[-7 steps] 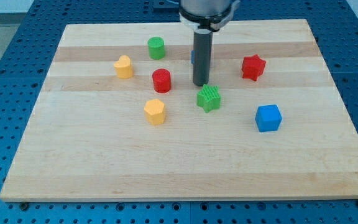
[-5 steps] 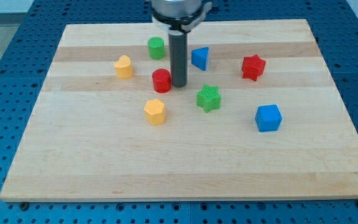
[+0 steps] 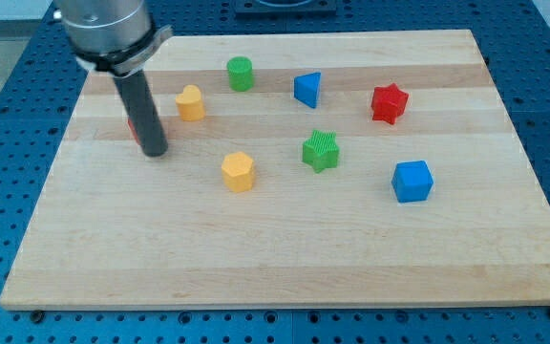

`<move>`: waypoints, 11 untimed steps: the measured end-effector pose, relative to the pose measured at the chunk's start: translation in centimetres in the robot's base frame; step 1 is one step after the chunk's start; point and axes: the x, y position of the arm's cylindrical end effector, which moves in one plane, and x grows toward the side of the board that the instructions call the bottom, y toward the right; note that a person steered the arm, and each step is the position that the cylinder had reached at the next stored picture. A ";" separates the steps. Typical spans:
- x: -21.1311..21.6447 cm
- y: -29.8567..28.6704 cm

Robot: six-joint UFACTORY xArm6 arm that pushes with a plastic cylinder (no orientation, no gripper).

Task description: Move the red circle towards top left of the board

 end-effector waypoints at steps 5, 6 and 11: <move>0.3 2.2; -2.4 2.2; -5.0 -5.9</move>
